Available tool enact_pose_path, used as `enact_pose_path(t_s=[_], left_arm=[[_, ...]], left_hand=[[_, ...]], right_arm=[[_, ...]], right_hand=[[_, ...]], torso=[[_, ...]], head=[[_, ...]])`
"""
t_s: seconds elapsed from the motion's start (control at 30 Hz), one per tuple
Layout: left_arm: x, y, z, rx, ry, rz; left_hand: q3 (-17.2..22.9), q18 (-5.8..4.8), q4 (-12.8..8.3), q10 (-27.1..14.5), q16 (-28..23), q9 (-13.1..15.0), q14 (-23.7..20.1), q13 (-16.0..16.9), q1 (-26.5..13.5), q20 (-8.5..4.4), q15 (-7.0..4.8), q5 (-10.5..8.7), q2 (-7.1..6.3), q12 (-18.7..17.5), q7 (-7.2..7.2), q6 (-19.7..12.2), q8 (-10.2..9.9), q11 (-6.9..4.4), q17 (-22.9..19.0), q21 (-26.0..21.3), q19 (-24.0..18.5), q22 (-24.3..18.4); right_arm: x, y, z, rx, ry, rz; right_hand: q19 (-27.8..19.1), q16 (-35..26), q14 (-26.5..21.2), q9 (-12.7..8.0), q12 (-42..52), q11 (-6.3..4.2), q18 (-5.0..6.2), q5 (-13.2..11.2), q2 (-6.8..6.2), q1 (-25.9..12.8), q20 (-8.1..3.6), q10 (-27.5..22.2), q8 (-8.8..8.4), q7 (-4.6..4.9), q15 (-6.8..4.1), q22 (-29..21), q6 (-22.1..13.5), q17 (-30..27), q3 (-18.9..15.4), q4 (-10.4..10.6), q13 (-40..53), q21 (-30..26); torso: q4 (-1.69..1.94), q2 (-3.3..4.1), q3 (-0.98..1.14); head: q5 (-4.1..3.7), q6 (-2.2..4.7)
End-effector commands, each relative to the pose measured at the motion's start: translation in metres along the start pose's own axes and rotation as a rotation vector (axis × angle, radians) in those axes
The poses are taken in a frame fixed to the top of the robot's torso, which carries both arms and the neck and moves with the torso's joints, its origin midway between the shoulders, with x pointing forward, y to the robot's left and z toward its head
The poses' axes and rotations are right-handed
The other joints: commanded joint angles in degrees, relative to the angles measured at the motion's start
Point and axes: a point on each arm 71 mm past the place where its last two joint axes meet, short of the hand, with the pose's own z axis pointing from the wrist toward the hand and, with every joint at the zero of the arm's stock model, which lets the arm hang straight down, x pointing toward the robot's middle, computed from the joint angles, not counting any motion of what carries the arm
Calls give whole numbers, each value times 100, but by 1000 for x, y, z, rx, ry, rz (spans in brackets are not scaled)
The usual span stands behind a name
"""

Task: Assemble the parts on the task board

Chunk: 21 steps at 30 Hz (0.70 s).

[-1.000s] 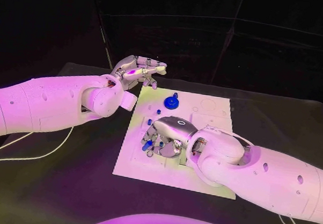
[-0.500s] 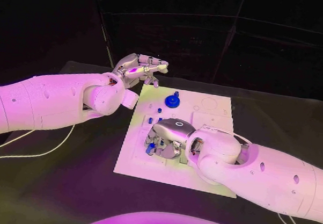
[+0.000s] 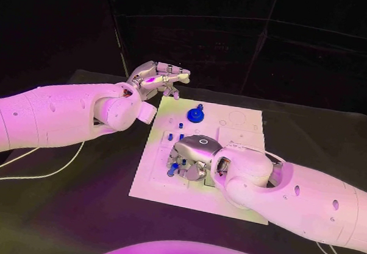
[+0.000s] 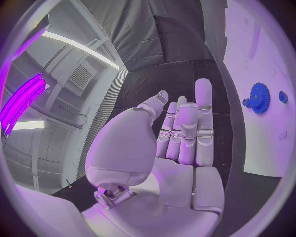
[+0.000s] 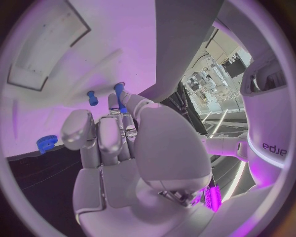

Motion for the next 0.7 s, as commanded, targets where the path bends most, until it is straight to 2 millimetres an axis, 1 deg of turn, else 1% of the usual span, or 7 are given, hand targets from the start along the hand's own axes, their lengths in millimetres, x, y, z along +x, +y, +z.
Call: enact_pose_path(t_s=[0.03,0.13,0.37,0.53,0.6,0.7], left_arm=[[2,-1,1,4,14,-4],[2,-1,1,4,14,-4],[1,-1,1,4,13,-3],[1,-1,1,4,14,-3],[1,-1,1,4,13,-3],[1,-1,1,4,14,-3]], left_hand=[[-39,77,-4,-35,-7,-2,-51,7,46,25,-1,-25,19,35,-5,-45,27,-8,-5,-35,18,-7],[-39,77,-4,-35,-7,-2,-51,7,46,25,-1,-25,19,35,-5,-45,27,-8,-5,-35,18,-7],[-39,77,-4,-35,-7,-2,-51,7,46,25,-1,-25,19,35,-5,-45,27,-8,-5,-35,18,-7],[-39,77,-4,-35,-7,-2,-51,7,46,25,-1,-25,19,35,-5,-45,27,-8,-5,-35,18,-7],[-39,77,-4,-35,-7,-2,-51,7,46,25,-1,-25,19,35,-5,-45,27,-8,-5,-35,18,-7],[-39,77,-4,-35,-7,-2,-51,7,46,25,-1,-25,19,35,-5,-45,27,-8,-5,-35,18,-7]], right_arm=[[3,0,1,8,47,-29],[4,1,2,5,54,-29],[4,2,3,2,57,-28],[3,2,3,4,43,-24],[3,3,4,2,36,-23],[3,4,5,-2,35,-21]], right_hand=[[-37,36,114,10,-23,29,-24,26,3,-45,10,7,23,23,-5,7,18,2,-11,-27,4,22],[-37,36,114,10,-24,29,-24,26,2,-46,10,8,23,23,-5,7,18,1,-11,-27,5,22],[-40,34,113,11,-27,28,-23,26,0,-57,11,13,25,23,-4,4,23,-4,-15,-30,6,21],[-61,8,101,6,-46,32,-16,29,-16,-84,13,7,11,29,0,-29,7,-49,-23,-39,5,2],[-98,-15,85,-25,-140,74,-10,42,-54,-150,28,-110,-73,81,32,-75,-130,-87,-30,-42,-19,-26],[-192,-43,64,-58,-339,205,8,82,-206,-357,98,-437,-183,192,131,-223,-428,-141,-118,16,-63,-120]], torso=[[4,3,-2],[5,1,0],[2,-1,-5],[1,0,-3],[-2,0,-3],[2,0,-4]], head=[[4,-17],[5,-30],[12,-37],[19,-39],[21,-38],[19,-37]])
